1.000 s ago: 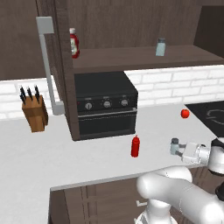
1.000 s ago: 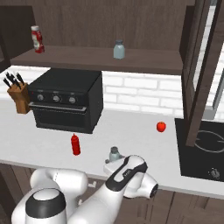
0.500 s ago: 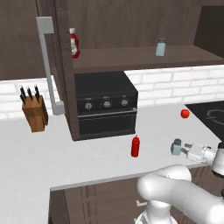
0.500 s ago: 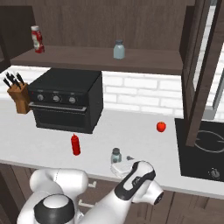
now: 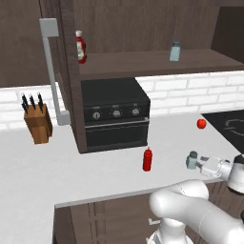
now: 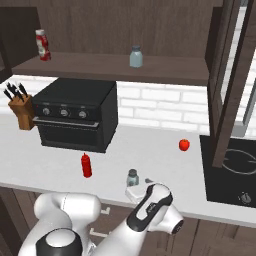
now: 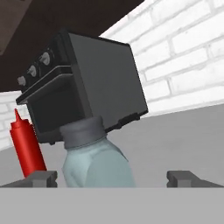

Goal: Put the shaker and condiment bottle from the counter next to their counterparts in the cabinet.

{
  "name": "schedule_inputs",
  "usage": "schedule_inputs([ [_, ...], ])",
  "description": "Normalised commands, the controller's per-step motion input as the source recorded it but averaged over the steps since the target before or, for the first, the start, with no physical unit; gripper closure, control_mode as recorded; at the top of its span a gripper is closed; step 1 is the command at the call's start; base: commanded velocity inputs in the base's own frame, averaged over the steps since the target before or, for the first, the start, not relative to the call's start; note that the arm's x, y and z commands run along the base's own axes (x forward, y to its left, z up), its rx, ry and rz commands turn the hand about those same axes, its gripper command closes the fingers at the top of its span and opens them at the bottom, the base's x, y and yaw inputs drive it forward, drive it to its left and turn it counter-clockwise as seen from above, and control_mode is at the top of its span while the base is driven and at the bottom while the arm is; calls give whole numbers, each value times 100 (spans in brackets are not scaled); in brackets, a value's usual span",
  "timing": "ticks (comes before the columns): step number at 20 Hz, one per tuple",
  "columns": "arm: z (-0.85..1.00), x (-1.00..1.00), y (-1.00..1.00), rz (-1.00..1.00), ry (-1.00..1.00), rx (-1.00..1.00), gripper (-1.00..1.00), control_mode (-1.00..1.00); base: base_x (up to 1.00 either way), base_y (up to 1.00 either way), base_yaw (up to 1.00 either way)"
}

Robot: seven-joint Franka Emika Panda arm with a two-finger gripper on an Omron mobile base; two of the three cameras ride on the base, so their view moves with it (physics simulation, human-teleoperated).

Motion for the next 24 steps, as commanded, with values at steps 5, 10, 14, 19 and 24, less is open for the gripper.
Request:
schedule_inputs([
  [5, -18, 0, 28, -4, 1, -5, -100, -100, 0, 0, 0],
  [10, -6, 0, 46, -2, 0, -9, -100, -100, 0, 0, 0],
  [14, 0, 0, 44, -2, 0, -12, -100, -100, 0, 0, 0],
  [19, 0, 0, 43, -2, 0, -17, -100, -100, 0, 0, 0],
  [24, 0, 9, 49, -3, 0, -20, 100, -100, 0, 0, 0],
])
